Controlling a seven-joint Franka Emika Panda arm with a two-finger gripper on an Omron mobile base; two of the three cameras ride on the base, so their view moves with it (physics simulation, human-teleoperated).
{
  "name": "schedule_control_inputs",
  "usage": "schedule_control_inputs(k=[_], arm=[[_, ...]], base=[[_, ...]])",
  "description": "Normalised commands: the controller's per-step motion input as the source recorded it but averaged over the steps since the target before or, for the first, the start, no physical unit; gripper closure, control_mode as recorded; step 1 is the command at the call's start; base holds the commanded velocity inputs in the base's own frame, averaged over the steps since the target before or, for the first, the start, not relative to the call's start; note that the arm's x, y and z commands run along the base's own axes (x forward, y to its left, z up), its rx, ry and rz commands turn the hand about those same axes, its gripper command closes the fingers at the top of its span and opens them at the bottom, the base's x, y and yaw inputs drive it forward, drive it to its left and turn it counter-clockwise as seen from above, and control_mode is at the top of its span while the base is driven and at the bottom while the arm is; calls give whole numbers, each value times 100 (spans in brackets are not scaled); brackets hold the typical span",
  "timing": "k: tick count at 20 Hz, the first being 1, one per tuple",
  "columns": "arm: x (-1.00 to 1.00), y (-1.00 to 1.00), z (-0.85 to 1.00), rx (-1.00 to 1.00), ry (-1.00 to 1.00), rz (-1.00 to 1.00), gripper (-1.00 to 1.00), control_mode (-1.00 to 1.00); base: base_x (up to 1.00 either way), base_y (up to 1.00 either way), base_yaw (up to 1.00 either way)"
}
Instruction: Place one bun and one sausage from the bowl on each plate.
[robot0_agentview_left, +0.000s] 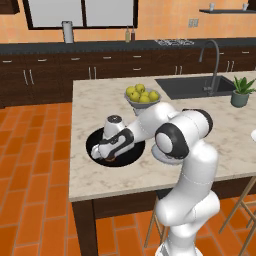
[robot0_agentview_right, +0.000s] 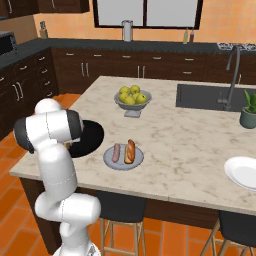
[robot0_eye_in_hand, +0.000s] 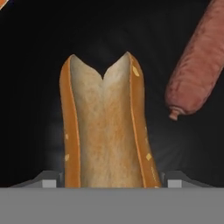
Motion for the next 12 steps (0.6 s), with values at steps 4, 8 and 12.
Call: schedule_control_inputs(k=[4,8,12], arm=[[0,0,1,0,0,0,100,-100],[-7,-8,49,0,0,0,100,-100],[-41,-36,94,2,0,0,100,-100]], base=[[0,0,0],[0,0,0],[0,0,0]])
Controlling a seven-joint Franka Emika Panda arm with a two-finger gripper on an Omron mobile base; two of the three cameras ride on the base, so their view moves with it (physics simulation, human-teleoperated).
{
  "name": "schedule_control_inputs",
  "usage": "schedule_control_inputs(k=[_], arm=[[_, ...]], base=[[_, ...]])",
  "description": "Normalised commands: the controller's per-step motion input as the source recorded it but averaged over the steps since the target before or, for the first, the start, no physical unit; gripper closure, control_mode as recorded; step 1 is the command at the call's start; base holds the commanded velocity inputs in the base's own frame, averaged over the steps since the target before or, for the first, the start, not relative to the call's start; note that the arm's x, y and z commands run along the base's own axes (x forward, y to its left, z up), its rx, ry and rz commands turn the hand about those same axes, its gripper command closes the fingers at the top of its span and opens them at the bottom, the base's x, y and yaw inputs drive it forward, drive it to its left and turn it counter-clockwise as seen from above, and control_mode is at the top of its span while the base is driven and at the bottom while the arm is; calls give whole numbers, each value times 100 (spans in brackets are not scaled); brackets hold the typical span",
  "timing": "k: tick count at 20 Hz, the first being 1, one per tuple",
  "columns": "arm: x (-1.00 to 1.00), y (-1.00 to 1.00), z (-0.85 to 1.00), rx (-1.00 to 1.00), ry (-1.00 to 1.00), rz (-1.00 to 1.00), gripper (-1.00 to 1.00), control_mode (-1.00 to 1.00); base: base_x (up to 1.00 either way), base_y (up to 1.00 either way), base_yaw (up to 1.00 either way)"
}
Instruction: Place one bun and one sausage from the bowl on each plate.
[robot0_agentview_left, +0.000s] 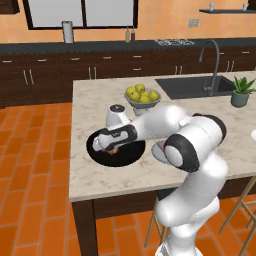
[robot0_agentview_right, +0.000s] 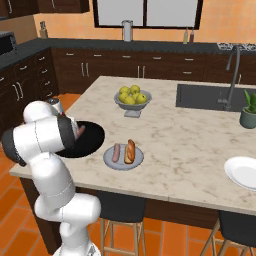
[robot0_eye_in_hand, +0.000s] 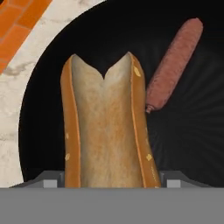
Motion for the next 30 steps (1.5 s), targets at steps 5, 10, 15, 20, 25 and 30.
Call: schedule_control_inputs(k=[5,10,15,20,25,30], arm=[[-75,-84,62,4,0,-1,100,-100],[-79,-99,39,7,0,-5,100,-100],[-82,-52,60,2,0,-18,100,-100],[-71,-43,61,0,0,-16,100,-100],[-56,-83,44,0,0,-6,100,-100],[-26,-68,25,0,0,-5,100,-100]], base=[[0,0,0],[0,0,0],[0,0,0],[0,0,0],[0,0,0],[0,0,0]])
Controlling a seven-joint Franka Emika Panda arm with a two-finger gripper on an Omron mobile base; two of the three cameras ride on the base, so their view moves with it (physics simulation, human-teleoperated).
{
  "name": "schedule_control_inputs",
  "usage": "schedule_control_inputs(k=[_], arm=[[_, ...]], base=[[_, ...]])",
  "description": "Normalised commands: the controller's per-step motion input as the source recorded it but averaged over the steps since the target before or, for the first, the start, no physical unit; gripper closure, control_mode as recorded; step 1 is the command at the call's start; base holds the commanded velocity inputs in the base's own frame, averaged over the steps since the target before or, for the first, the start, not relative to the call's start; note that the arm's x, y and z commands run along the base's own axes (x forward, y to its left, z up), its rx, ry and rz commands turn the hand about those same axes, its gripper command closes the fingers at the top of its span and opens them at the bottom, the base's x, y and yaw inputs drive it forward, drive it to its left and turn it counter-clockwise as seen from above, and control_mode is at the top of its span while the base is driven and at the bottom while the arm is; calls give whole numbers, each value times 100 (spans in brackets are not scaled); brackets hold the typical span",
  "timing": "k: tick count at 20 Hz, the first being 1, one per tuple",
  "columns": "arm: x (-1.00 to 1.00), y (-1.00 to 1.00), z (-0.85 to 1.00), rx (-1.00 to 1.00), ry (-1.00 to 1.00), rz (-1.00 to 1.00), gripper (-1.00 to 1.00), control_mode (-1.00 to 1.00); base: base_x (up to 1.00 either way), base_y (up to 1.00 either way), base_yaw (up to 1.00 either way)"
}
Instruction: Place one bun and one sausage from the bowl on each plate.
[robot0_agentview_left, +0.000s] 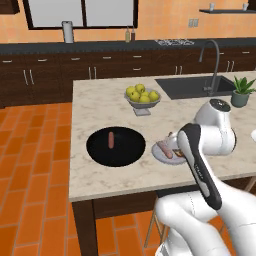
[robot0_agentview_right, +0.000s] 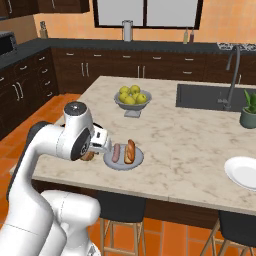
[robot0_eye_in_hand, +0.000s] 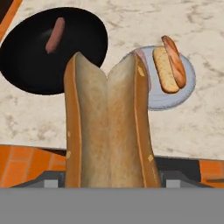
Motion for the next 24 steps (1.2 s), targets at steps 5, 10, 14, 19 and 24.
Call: schedule_control_inputs(k=[5,10,14,19,24], arm=[[-6,-18,6,0,0,-5,100,100],[0,0,0,0,0,0,100,100],[0,0,0,0,0,0,100,100],[0,0,0,0,0,0,100,100],[0,0,0,0,0,0,100,100]], base=[[-4,-4,-1],[-56,-88,-2],[-11,-100,0],[0,-100,0],[0,-100,1]])
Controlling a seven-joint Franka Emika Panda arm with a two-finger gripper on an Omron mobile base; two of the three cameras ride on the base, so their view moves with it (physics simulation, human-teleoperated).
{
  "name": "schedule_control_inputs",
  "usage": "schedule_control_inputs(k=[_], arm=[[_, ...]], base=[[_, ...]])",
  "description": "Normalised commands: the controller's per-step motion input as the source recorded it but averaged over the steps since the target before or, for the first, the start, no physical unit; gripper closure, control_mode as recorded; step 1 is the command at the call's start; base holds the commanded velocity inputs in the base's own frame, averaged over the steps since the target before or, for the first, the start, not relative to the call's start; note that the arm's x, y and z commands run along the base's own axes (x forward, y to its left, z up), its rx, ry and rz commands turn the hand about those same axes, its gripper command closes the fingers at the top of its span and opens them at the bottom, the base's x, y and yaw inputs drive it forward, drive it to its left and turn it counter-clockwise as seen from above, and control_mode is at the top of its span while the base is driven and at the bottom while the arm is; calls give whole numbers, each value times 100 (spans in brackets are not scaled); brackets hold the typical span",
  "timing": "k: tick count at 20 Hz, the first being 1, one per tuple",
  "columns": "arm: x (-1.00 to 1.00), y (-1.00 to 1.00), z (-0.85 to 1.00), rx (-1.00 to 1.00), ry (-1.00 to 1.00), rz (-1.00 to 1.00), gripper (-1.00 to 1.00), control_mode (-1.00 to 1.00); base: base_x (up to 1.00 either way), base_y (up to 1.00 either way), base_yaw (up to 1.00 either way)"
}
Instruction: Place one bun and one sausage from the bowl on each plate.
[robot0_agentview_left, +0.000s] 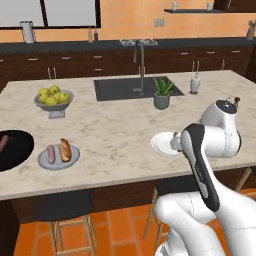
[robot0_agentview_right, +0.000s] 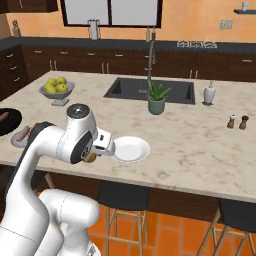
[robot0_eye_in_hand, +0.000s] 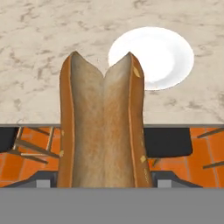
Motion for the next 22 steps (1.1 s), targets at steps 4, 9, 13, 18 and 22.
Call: schedule_control_inputs(k=[4,9,13,18,22], arm=[[0,0,0,0,0,0,100,100],[0,0,0,0,0,0,100,100],[0,0,0,0,0,0,100,100],[52,0,-15,0,0,0,100,-100],[100,0,-46,0,0,0,100,-100]], base=[[5,-77,0],[43,-10,0],[65,0,0],[25,0,0],[0,0,0]])
